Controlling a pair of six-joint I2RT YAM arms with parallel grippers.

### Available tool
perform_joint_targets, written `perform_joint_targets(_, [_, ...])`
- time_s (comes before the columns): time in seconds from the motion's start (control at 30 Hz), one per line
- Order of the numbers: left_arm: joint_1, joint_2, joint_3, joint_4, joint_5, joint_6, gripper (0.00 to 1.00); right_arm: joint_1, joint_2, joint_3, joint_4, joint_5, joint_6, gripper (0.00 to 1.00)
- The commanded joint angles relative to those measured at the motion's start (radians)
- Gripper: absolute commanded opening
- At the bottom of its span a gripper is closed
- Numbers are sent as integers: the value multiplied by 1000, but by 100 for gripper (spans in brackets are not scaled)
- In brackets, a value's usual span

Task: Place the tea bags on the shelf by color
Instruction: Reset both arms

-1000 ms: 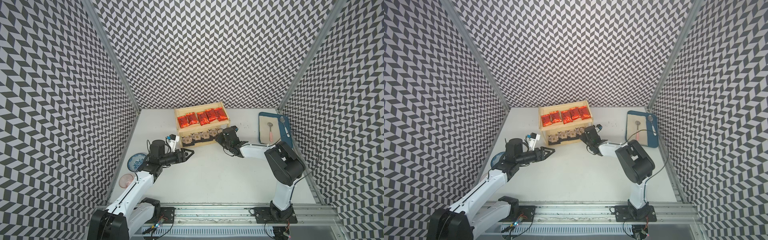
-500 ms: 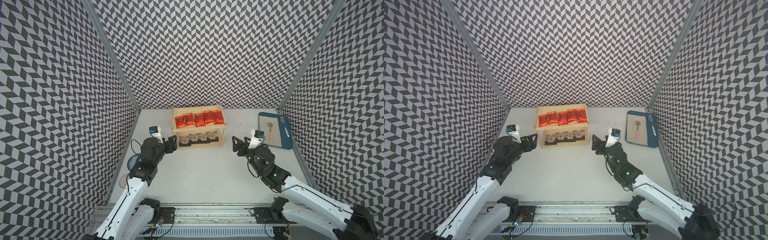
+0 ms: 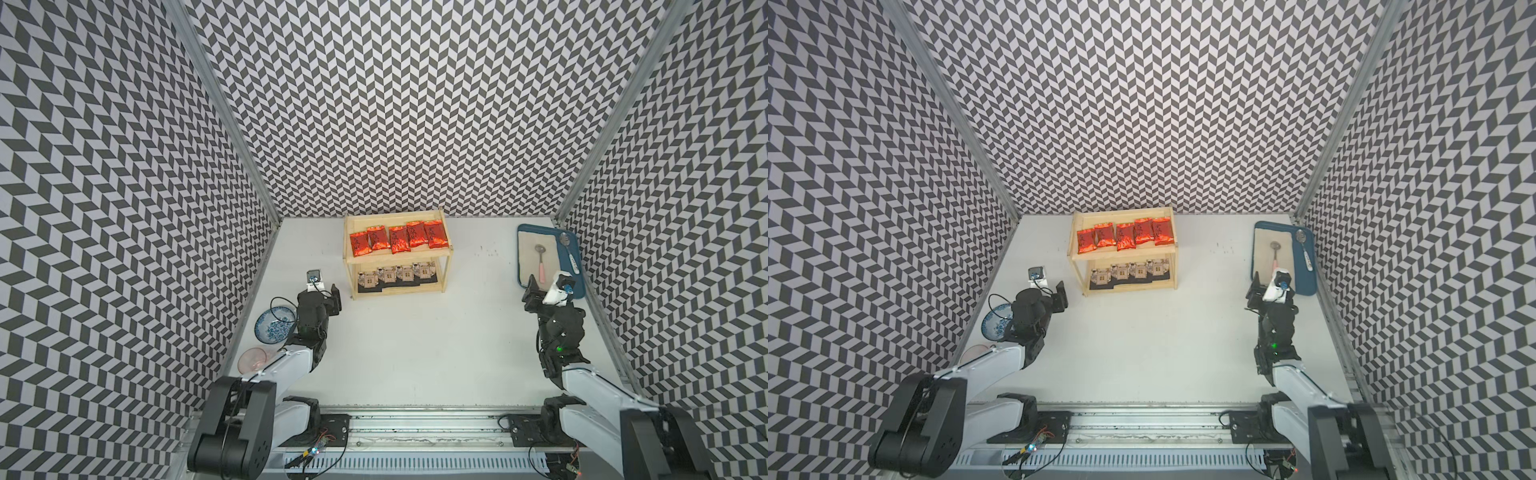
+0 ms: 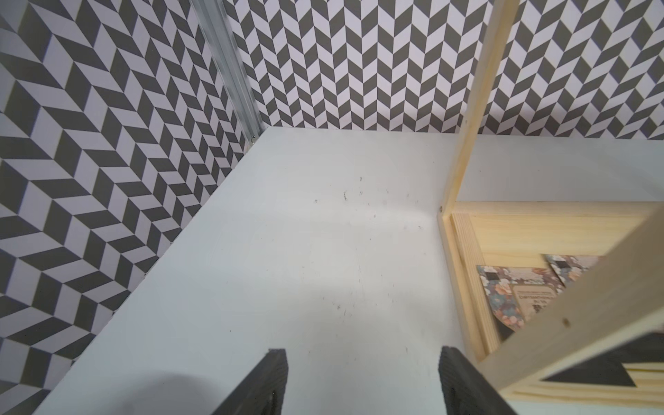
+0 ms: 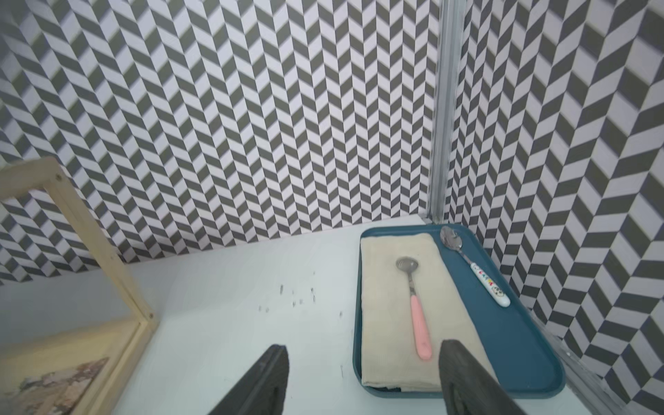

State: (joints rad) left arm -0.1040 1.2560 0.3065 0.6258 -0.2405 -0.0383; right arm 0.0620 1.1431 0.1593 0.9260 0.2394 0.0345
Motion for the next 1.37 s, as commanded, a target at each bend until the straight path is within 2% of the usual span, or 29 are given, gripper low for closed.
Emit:
perform_joint_targets(0.0, [63, 98, -23, 408, 137, 53, 72, -6, 159, -63, 412, -18, -4, 70])
perform_joint_targets(0.03, [99, 133, -24, 437, 174, 17, 72, -7, 209, -57, 460, -5, 1, 71])
perform_joint_targets(0.13, [152, 231, -65, 584, 260, -23, 71, -9, 311, -12, 403, -19, 4, 72])
perform_joint_targets(0.23, [150, 306, -77, 688, 321, 6, 72, -9, 452, -42, 664, -11, -2, 74])
perform_joint_targets(0.3, [149, 285, -53, 600, 321, 5, 77, -15, 380, 44, 375, -43, 4, 75])
perform_joint_targets(0.33, [147, 297, -54, 623, 322, 11, 81, -17, 382, 113, 262, -70, -6, 77])
perform_joint_targets(0.4, [141, 303, -40, 597, 322, 19, 92, -16, 435, 72, 455, -72, -9, 85])
perform_joint_targets(0.43, [124, 300, -21, 561, 292, 28, 99, -16, 435, 71, 455, -73, -10, 91])
perform_joint_targets(0.53, [106, 309, -4, 534, 262, 41, 100, -16, 387, 108, 287, -80, -10, 100])
perform_joint_targets(0.7, [106, 305, -14, 550, 261, 41, 100, -14, 429, 71, 451, -98, -32, 100])
perform_joint_targets(0.87, [105, 307, -12, 548, 262, 41, 100, -14, 418, 84, 393, -146, -48, 99])
perform_joint_targets(0.93, [117, 309, -10, 548, 325, 52, 100, -15, 427, 88, 397, -193, -59, 100])
perform_joint_targets(1.33, [125, 299, -24, 567, 340, 48, 100, -17, 423, 88, 392, -197, -59, 100])
